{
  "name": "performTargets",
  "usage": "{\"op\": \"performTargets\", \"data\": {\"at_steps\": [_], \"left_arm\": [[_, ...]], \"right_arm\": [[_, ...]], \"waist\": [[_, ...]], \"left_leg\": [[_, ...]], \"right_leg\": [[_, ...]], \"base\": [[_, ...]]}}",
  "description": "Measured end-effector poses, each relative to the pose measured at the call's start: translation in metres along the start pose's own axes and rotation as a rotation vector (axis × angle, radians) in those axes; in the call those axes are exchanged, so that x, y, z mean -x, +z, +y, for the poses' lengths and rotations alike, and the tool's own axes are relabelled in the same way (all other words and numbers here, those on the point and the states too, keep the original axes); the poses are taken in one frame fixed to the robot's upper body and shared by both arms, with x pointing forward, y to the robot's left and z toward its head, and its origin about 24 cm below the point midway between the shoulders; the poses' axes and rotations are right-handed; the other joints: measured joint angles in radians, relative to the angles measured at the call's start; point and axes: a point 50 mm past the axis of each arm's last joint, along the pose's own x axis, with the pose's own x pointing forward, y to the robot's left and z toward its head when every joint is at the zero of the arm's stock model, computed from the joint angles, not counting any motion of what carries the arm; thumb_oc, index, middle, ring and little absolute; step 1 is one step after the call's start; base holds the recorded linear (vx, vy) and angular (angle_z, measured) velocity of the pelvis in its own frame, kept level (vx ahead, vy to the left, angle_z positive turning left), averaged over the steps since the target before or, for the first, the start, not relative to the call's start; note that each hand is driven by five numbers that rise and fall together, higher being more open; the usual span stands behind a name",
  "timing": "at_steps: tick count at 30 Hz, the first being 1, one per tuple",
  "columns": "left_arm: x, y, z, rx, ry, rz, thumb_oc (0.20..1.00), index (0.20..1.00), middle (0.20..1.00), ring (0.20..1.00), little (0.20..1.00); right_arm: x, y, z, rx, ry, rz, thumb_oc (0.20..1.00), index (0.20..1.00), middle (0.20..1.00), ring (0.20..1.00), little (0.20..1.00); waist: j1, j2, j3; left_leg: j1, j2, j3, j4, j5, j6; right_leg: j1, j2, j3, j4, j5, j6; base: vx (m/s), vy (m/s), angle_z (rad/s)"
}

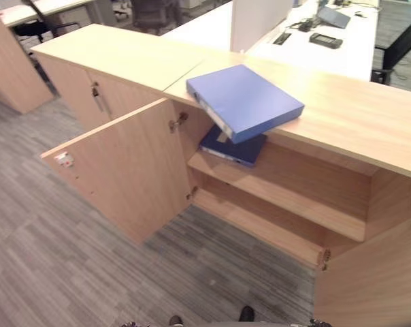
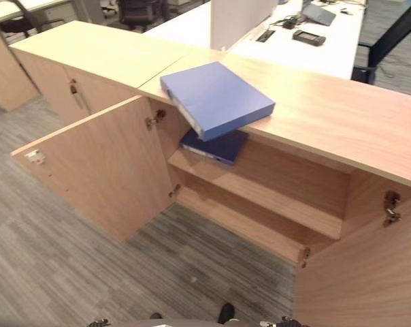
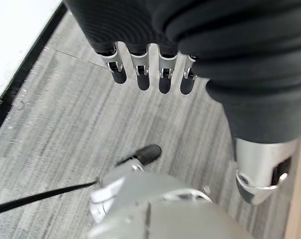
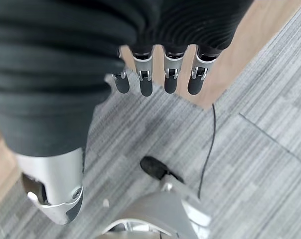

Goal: Put the empty folder in the office cabinet

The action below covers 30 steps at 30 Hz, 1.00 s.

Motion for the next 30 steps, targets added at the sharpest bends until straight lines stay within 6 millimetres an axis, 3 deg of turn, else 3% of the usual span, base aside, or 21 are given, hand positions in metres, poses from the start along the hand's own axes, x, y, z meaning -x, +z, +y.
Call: {"op": "performTargets", "data": {"at_steps": [1, 2, 4, 5, 6, 8, 10, 12, 13, 15, 17, 19, 21, 22, 25, 30], "left_arm": [[0.000, 0.004, 0.007, 0.002, 0.016, -0.014, 1.000, 1.000, 1.000, 1.000, 1.000], [0.000, 0.004, 0.012, 0.005, 0.029, -0.020, 1.000, 1.000, 1.000, 1.000, 1.000], [0.000, 0.016, 0.013, 0.010, 0.027, -0.067, 1.000, 1.000, 1.000, 1.000, 1.000], [0.000, 0.031, 0.007, 0.010, -0.002, -0.119, 1.000, 1.000, 1.000, 1.000, 1.000], [-0.001, 0.035, 0.008, 0.009, -0.005, -0.127, 1.000, 1.000, 1.000, 1.000, 1.000], [-0.001, 0.038, 0.002, 0.004, -0.028, -0.132, 1.000, 1.000, 1.000, 1.000, 1.000], [0.000, 0.039, -0.006, 0.000, -0.054, -0.135, 1.000, 1.000, 1.000, 1.000, 1.000], [0.000, 0.037, -0.015, 0.005, -0.079, -0.127, 1.000, 1.000, 1.000, 1.000, 1.000], [0.000, 0.028, -0.016, 0.009, -0.086, -0.099, 1.000, 1.000, 1.000, 1.000, 1.000], [0.000, 0.014, -0.015, 0.014, -0.086, -0.048, 1.000, 1.000, 1.000, 1.000, 1.000], [0.000, 0.013, -0.013, 0.023, -0.083, -0.044, 1.000, 1.000, 1.000, 1.000, 1.000], [0.000, 0.009, -0.011, 0.022, -0.080, -0.034, 1.000, 1.000, 1.000, 1.000, 1.000], [0.000, 0.005, -0.012, 0.022, -0.084, -0.027, 1.000, 1.000, 1.000, 1.000, 1.000], [0.000, 0.007, -0.013, 0.021, -0.088, -0.030, 1.000, 1.000, 1.000, 1.000, 1.000], [-0.001, 0.027, -0.008, 0.005, -0.081, -0.087, 1.000, 1.000, 1.000, 1.000, 1.000], [-0.001, 0.028, -0.004, 0.045, -0.072, -0.089, 1.000, 1.000, 1.000, 1.000, 1.000]], "right_arm": [[-0.001, 0.013, 0.010, -0.003, 0.024, -0.030, 1.000, 1.000, 1.000, 1.000, 1.000], [-0.002, 0.015, 0.015, -0.001, 0.035, -0.038, 1.000, 1.000, 1.000, 1.000, 1.000], [-0.002, 0.012, 0.014, 0.000, 0.032, -0.027, 1.000, 1.000, 1.000, 1.000, 1.000], [-0.002, 0.012, 0.013, 0.037, 0.030, -0.009, 1.000, 1.000, 1.000, 1.000, 1.000], [-0.002, 0.019, 0.012, 0.047, 0.031, -0.023, 1.000, 1.000, 1.000, 1.000, 1.000], [-0.002, 0.027, 0.009, 0.050, 0.023, -0.044, 1.000, 1.000, 1.000, 1.000, 1.000], [-0.002, 0.031, 0.006, 0.074, 0.017, -0.051, 1.000, 1.000, 1.000, 1.000, 1.000], [-0.002, 0.035, 0.000, 0.080, 0.002, -0.060, 1.000, 1.000, 1.000, 1.000, 1.000], [-0.002, 0.038, -0.001, 0.081, 0.001, -0.065, 1.000, 1.000, 1.000, 1.000, 1.000], [-0.002, 0.036, 0.002, 0.080, 0.014, -0.069, 1.000, 1.000, 1.000, 1.000, 1.000], [-0.002, 0.029, 0.001, 0.077, 0.013, -0.054, 1.000, 1.000, 1.000, 1.000, 1.000], [-0.002, 0.020, -0.001, 0.070, 0.008, -0.021, 1.000, 1.000, 1.000, 1.000, 1.000], [-0.001, 0.016, -0.002, 0.071, 0.006, -0.010, 1.000, 1.000, 1.000, 1.000, 1.000], [-0.001, 0.017, -0.003, 0.071, 0.008, -0.015, 1.000, 1.000, 1.000, 1.000, 1.000], [-0.003, 0.027, 0.013, 0.066, 0.050, -0.041, 1.000, 1.000, 1.000, 1.000, 1.000], [-0.003, 0.041, 0.019, 0.064, 0.066, -0.083, 1.000, 1.000, 1.000, 1.000, 1.000]], "waist": [[0.005, -0.057, 0.017], [0.012, -0.071, 0.012], [0.022, -0.092, 0.002], [0.058, -0.105, 0.016], [0.078, -0.112, 0.026], [0.086, -0.098, 0.042], [0.098, -0.066, 0.063], [0.111, -0.005, 0.070], [0.118, 0.025, 0.076], [0.110, 0.018, 0.073], [0.106, 0.002, 0.070], [0.100, -0.005, 0.067], [0.091, 0.017, 0.052], [0.081, 0.030, 0.047], [0.089, 0.007, 0.044], [0.099, 0.005, 0.031]], "left_leg": [[-0.035, 0.010, -0.016, 0.151, 0.006, -0.010], [-0.083, 0.023, -0.051, 0.244, 0.010, -0.015], [-0.167, 0.038, -0.158, 0.424, 0.054, -0.037], [-0.251, -0.041, -0.267, 0.550, -0.029, -0.018], [-0.253, -0.079, -0.265, 0.496, -0.046, -0.008], [-0.256, -0.143, -0.257, 0.265, -0.040, -0.014], [-0.238, -0.197, -0.319, 0.042, -0.014, -0.040], [-0.241, -0.221, -0.398, -0.075, 0.016, -0.056], [-0.246, -0.224, -0.424, -0.074, 0.036, -0.038], [-0.227, -0.224, -0.416, -0.032, 0.047, -0.021], [-0.195, -0.224, -0.411, -0.016, 0.041, -0.010], [-0.120, -0.222, -0.404, -0.072, 0.066, 0.030], [-0.047, -0.207, -0.383, -0.103, 0.074, 0.066], [-0.046, -0.202, -0.381, -0.104, 0.055, 0.079], [-0.046, -0.222, -0.359, -0.104, 0.040, 0.096], [-0.055, -0.249, -0.302, -0.106, 0.017, 0.115]], "right_leg": [[-0.005, -0.002, 0.049, 0.044, -0.028, -0.039], [-0.005, -0.005, 0.074, 0.051, -0.032, -0.045], [0.013, 0.025, 0.093, 0.048, -0.030, -0.098], [0.005, 0.029, 0.149, 0.048, -0.032, -0.134], [0.009, 0.026, 0.183, 0.031, -0.032, -0.133], [0.036, 0.030, 0.193, -0.012, -0.024, -0.121], [0.058, 0.043, 0.213, -0.020, -0.011, -0.102], [0.068, 0.082, 0.245, -0.020, -0.018, -0.109], [0.080, 0.106, 0.271, -0.019, -0.019, -0.111], [0.111, 0.108, 0.287, -0.013, -0.018, -0.120], [0.129, 0.097, 0.304, -0.012, -0.030, -0.102], [0.147, 0.087, 0.323, -0.012, -0.041, -0.086], [0.154, 0.095, 0.345, -0.012, -0.052, -0.068], [0.154, 0.099, 0.344, -0.012, -0.059, -0.059], [0.129, 0.071, 0.355, 0.023, -0.085, -0.013], [0.081, 0.031, 0.370, 0.048, -0.097, -0.008]], "base": [[0.11, -0.247, -0.94], [0.11, -0.242, -1.05], [0.17, -0.113, -0.53], [0.25, 0.008, -0.67], [0.26, 0.052, -0.89], [0.21, 0.061, -0.51], [0.20, 0.067, -0.33], [0.16, 0.097, -0.68], [0.16, 0.148, -0.92], [0.17, 0.184, -0.65], [0.13, 0.183, -0.30], [0.08, 0.177, -0.30], [0.03, 0.169, -0.24], [0.01, 0.116, -0.14], [0.00, 0.169, -0.25], [0.00, 0.125, -0.31]]}}
